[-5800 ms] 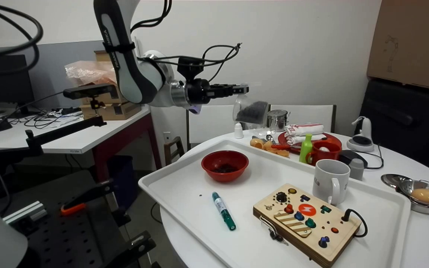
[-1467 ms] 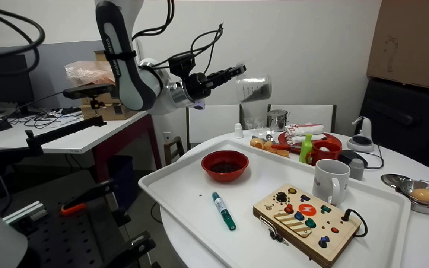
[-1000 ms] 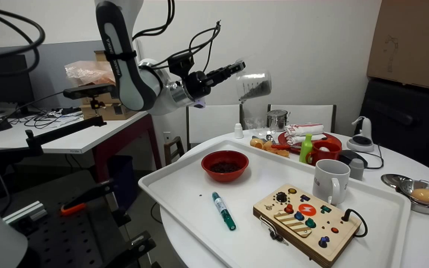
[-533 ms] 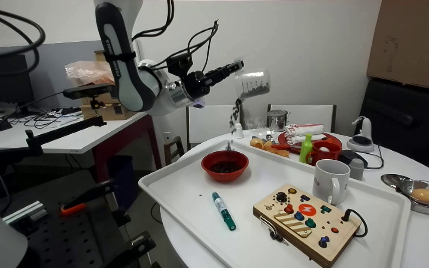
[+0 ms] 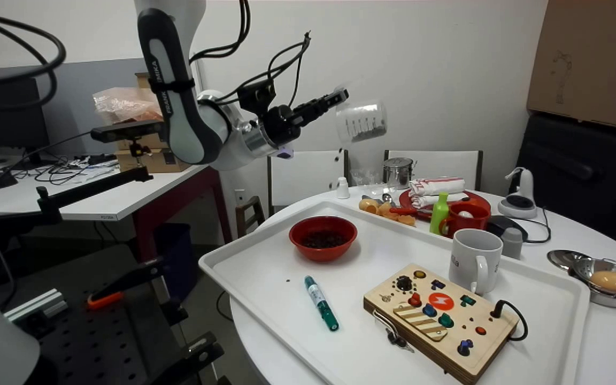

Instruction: Pour the contents inside the clear jar into the red bowl

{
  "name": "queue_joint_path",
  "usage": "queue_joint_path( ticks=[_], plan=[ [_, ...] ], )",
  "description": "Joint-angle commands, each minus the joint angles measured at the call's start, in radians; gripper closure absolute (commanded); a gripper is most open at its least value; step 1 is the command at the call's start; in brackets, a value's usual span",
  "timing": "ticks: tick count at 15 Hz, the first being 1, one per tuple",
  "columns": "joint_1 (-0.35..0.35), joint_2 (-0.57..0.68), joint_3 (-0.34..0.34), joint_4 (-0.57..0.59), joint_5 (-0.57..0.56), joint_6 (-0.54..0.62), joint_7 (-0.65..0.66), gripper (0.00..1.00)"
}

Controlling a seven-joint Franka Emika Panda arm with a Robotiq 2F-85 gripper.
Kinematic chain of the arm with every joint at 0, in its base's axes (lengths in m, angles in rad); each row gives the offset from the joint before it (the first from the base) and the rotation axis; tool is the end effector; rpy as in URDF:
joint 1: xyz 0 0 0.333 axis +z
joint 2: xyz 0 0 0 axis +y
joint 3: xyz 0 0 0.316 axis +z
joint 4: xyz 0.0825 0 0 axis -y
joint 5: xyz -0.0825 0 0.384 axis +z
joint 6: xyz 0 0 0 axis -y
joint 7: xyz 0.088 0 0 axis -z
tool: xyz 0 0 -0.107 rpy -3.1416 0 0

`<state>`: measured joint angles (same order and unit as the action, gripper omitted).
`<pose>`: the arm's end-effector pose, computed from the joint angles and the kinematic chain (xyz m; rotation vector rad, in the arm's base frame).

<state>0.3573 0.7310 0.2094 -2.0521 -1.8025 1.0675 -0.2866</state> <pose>0.5103 0.1627 0.1585 0.6670 0.9935 -0.7952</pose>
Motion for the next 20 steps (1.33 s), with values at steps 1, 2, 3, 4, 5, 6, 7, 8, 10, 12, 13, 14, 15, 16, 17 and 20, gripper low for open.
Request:
queue_joint_path(
  ticks=[1,2,3,4,5,6,7,8,10,12,13,14,15,16,17,20],
  plan=[
    [0.008,0.022,0.0,0.013,-0.002,-0.043,0.018,0.84],
    [0.008,0.024,0.0,0.013,-0.002,-0.044,0.019,0.84],
    [0.008,0.026,0.0,0.013,-0.002,-0.046,0.02,0.84],
    [0.008,0.027,0.0,0.013,-0.002,-0.048,0.02,0.84],
    [0.009,0.028,0.0,0.014,-0.003,-0.05,0.022,0.84],
    [0.009,0.029,0.0,0.014,-0.003,-0.052,0.024,0.84],
    [0.011,0.031,-0.002,0.015,-0.007,-0.058,0.028,0.84],
    [0.011,0.031,-0.001,0.015,-0.006,-0.058,0.029,0.84],
    [0.013,0.036,-0.003,0.016,-0.01,-0.067,0.037,0.84],
    [0.015,0.042,-0.002,0.017,-0.011,-0.071,0.041,0.84],
    [0.017,0.046,-0.001,0.016,-0.011,-0.073,0.042,0.84],
    [0.019,0.05,-0.002,0.017,-0.013,-0.076,0.044,0.84],
    [0.021,0.055,-0.001,0.018,-0.012,-0.079,0.046,0.84],
    [0.024,0.061,-0.001,0.019,-0.013,-0.081,0.047,0.84],
    [0.026,0.066,0.0,0.021,-0.012,-0.083,0.049,0.84],
    [0.033,0.079,0.0,0.027,-0.011,-0.1,0.06,0.84]
  ],
)
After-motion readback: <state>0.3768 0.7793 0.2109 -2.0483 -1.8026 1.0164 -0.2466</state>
